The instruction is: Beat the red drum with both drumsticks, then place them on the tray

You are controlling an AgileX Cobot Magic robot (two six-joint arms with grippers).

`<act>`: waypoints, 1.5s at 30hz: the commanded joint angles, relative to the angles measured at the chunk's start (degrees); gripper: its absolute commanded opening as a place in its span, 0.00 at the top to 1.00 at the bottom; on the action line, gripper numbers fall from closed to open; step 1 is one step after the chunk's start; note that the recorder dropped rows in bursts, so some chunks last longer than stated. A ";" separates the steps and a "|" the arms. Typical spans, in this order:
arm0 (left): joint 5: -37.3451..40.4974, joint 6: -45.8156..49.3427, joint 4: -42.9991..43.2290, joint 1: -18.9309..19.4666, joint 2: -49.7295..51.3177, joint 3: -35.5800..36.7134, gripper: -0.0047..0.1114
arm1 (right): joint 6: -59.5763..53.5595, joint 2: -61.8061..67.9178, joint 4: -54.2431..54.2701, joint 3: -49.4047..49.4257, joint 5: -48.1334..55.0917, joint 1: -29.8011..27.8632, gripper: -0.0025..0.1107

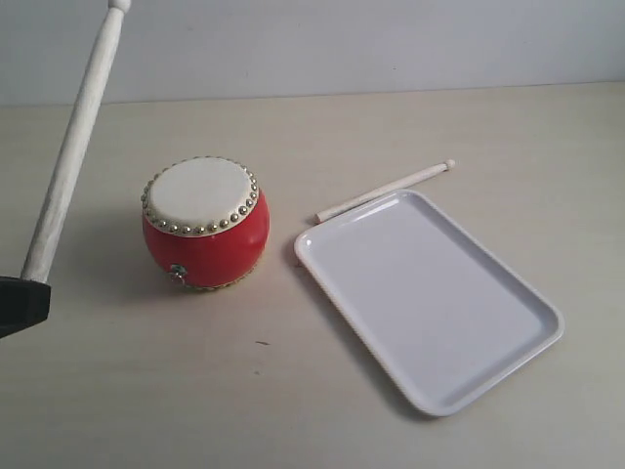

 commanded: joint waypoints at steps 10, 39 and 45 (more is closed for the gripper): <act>0.85 2.49 1.90 -0.08 -1.20 0.11 0.96 | -40.40 37.30 54.96 -22.27 19.38 0.13 0.98; -3.19 0.10 4.91 -0.08 -1.10 0.11 0.96 | 17.22 68.99 -11.43 -67.68 28.80 12.44 0.88; -5.18 0.35 5.86 -0.08 -1.10 0.11 0.96 | 25.13 73.62 -12.29 -67.68 27.85 12.44 0.75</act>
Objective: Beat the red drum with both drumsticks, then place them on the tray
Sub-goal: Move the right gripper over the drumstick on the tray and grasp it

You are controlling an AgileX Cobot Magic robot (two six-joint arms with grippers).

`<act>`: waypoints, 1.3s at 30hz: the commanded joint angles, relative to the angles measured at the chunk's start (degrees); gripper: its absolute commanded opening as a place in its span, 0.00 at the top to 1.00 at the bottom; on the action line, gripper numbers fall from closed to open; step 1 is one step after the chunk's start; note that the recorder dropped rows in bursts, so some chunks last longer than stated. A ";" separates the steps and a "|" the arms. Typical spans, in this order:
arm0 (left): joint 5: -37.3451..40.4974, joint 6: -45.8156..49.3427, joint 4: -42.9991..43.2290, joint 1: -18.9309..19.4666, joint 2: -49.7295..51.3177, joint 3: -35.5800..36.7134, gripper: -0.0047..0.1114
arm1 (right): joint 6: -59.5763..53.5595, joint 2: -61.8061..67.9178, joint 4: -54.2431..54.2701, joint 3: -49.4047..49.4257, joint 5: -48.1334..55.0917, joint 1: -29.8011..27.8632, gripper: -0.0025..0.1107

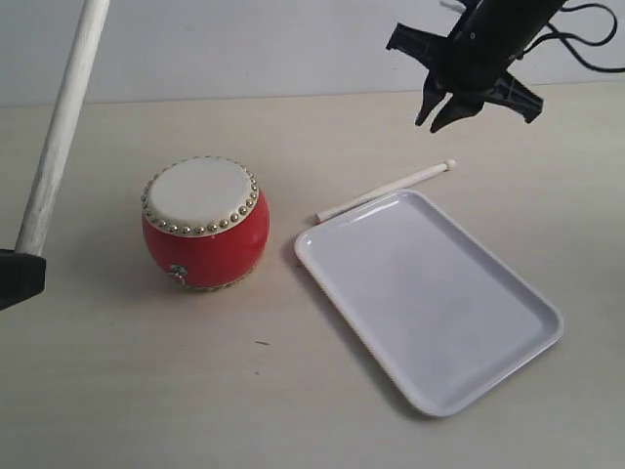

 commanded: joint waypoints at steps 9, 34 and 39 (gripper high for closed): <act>-2.22 -0.07 2.81 -0.08 -0.52 0.08 0.96 | 11.62 6.97 -8.02 -5.70 1.48 0.03 0.73; -6.85 -0.49 3.05 -0.08 -0.52 0.08 0.96 | 29.31 17.26 -13.60 -13.84 1.31 3.13 0.56; -6.74 -0.49 3.05 -0.08 -0.52 0.08 0.96 | 31.34 17.32 -15.54 -13.84 0.78 3.12 0.56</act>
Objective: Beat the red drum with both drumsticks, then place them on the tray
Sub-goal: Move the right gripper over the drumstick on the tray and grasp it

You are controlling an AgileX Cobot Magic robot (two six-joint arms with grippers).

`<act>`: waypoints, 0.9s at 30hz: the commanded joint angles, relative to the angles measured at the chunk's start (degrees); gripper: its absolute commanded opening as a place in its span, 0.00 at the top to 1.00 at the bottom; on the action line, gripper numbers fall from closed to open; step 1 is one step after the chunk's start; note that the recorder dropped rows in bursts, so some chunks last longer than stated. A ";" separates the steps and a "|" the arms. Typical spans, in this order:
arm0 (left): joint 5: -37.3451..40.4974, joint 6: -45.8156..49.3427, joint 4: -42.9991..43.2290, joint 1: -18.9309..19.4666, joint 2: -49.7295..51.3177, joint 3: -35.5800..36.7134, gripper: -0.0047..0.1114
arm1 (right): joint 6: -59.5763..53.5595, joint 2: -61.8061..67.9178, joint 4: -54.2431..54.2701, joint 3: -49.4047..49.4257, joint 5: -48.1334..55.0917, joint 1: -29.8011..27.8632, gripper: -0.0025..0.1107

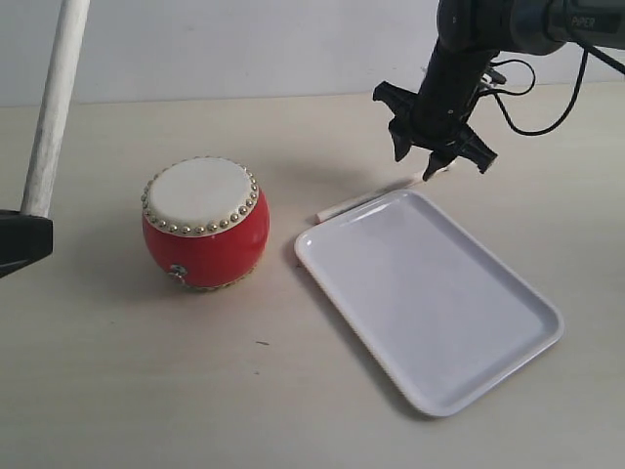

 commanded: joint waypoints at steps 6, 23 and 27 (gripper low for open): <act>-0.66 -0.28 0.19 -0.08 -0.52 0.08 0.96 | 1.41 1.02 -1.42 -0.48 -0.82 0.05 0.56; -0.66 -0.28 0.19 -0.08 -0.52 0.08 0.96 | 2.92 1.75 -1.42 -0.48 -2.92 0.05 0.59; -0.66 -0.39 0.19 -0.08 -0.52 0.08 0.96 | 2.84 2.05 -1.91 -0.48 -2.82 0.05 0.59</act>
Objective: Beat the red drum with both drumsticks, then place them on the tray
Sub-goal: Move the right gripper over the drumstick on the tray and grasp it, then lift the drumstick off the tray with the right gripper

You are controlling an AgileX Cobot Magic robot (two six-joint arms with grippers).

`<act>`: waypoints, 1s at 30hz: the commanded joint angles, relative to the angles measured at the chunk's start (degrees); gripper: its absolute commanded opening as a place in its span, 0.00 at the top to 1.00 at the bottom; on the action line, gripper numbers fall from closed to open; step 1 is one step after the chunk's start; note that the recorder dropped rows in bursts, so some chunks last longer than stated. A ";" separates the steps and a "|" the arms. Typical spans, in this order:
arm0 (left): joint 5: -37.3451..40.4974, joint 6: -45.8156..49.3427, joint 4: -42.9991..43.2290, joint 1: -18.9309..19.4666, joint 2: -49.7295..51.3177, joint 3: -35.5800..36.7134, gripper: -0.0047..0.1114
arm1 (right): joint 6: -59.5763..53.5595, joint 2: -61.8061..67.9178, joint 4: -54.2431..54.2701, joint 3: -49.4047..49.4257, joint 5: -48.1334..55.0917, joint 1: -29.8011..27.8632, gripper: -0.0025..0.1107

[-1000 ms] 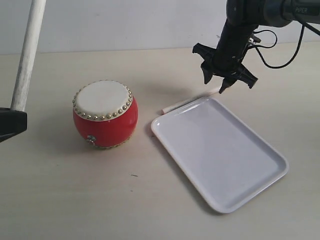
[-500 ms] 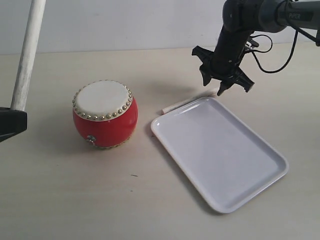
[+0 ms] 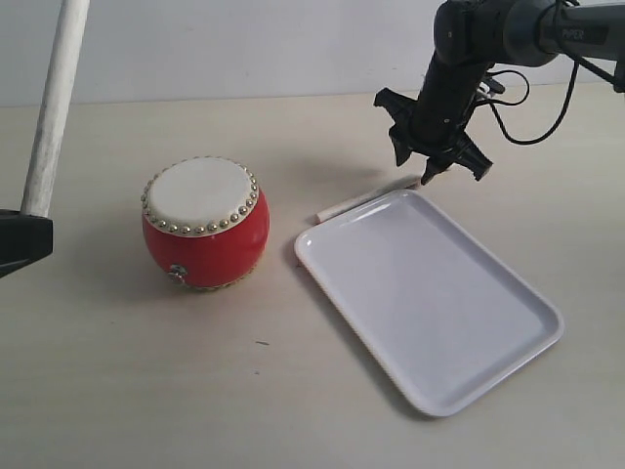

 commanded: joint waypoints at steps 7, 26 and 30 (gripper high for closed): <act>-0.64 -0.39 0.19 -0.08 -0.52 0.08 0.96 | -0.08 1.16 0.36 -0.36 -0.16 0.05 0.59; -0.64 -0.39 0.19 -0.08 -0.52 0.08 0.96 | -1.36 1.79 1.90 -0.36 -0.17 0.05 0.76; -0.53 -0.39 0.19 -0.08 -0.52 0.08 0.96 | -1.36 1.79 1.68 -0.36 -0.71 0.05 0.79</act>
